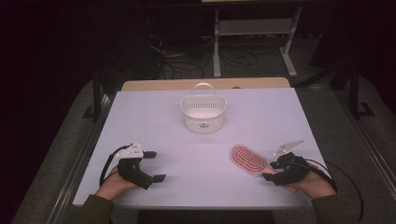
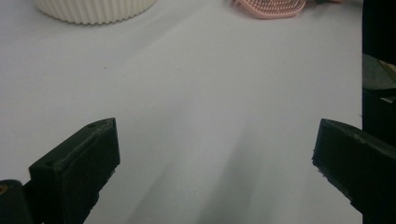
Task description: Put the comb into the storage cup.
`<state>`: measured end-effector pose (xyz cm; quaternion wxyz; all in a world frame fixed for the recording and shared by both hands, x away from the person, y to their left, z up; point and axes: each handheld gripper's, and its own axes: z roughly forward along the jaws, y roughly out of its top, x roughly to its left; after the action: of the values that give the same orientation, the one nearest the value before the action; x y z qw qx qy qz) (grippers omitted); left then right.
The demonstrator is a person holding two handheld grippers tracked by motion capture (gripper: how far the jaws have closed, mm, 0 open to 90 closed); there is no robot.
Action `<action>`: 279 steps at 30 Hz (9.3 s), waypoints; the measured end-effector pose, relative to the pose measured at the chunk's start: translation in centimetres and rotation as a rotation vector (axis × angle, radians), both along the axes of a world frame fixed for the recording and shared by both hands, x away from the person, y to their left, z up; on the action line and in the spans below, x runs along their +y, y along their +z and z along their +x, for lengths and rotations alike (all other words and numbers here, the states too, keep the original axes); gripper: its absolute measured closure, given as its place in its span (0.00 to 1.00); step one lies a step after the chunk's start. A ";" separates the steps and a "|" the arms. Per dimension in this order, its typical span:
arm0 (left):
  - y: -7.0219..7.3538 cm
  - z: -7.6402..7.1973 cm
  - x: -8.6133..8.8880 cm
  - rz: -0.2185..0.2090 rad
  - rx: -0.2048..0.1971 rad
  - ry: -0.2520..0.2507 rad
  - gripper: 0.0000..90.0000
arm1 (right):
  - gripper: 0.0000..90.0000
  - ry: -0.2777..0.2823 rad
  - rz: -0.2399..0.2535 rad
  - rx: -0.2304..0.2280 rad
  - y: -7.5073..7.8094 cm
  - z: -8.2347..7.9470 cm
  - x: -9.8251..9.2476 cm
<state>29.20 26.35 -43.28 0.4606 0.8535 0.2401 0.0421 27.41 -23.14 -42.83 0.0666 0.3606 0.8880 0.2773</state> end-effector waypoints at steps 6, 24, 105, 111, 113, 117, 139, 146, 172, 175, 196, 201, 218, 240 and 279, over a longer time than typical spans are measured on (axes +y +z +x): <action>0.0 0.0 0.0 0.001 0.000 -0.001 0.00 | 0.54 0.012 -0.019 0.014 -0.2 0.1 0.4; 0.0 0.0 0.0 0.000 0.000 0.000 0.00 | 0.67 0.025 -0.085 0.023 -0.3 0.5 1.1; 0.4 0.3 0.6 -0.077 -0.006 0.026 0.00 | 0.76 0.026 0.093 -0.040 2.0 1.2 1.0; 0.5 0.2 0.4 -0.095 -0.005 0.023 0.00 | 0.76 0.035 0.123 -0.063 2.5 1.4 1.7; 0.5 0.2 0.4 -0.096 -0.005 0.022 0.00 | 0.76 0.036 0.125 -0.063 2.6 1.5 1.8; 0.5 0.1 0.3 -0.103 -0.001 0.021 0.00 | 0.76 0.043 0.136 -0.076 2.9 1.7 2.2; 0.5 0.0 0.4 -0.112 0.000 0.025 0.01 | 0.76 0.070 0.182 -0.115 3.9 2.8 4.0; 0.5 0.0 0.4 -0.110 0.001 0.024 0.01 | 0.76 0.093 0.192 -0.121 4.3 3.1 4.9; 0.6 0.0 0.3 -0.111 -0.008 0.026 0.01 | 0.76 0.153 0.236 -0.151 5.1 4.5 7.8; 0.6 0.0 0.3 -0.112 -0.007 0.025 0.01 | 0.76 0.157 0.239 -0.151 5.1 4.6 8.2; 0.9 0.2 0.1 -0.123 -0.011 0.023 0.01 | 0.76 0.200 0.264 -0.164 5.3 5.5 10.6; 0.9 0.2 0.0 -0.121 -0.011 0.019 0.01 | 0.76 0.208 0.268 -0.170 5.3 5.8 11.0; 2.1 1.1 -1.5 -0.129 -0.021 -0.010 0.00 | 0.76 0.209 0.276 -0.167 5.1 5.8 10.7; 3.8 3.2 -3.8 -0.182 0.001 -0.051 0.01 | 0.76 0.189 0.287 -0.180 5.4 5.8 10.0; 5.3 5.4 -6.6 -0.231 -0.013 -0.076 0.01 | 0.76 0.164 0.285 -0.199 5.2 6.0 9.6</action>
<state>34.57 19.76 -38.01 0.5586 0.8030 0.2079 0.0023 33.38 -13.56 -37.66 0.0793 0.2635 0.8552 0.4392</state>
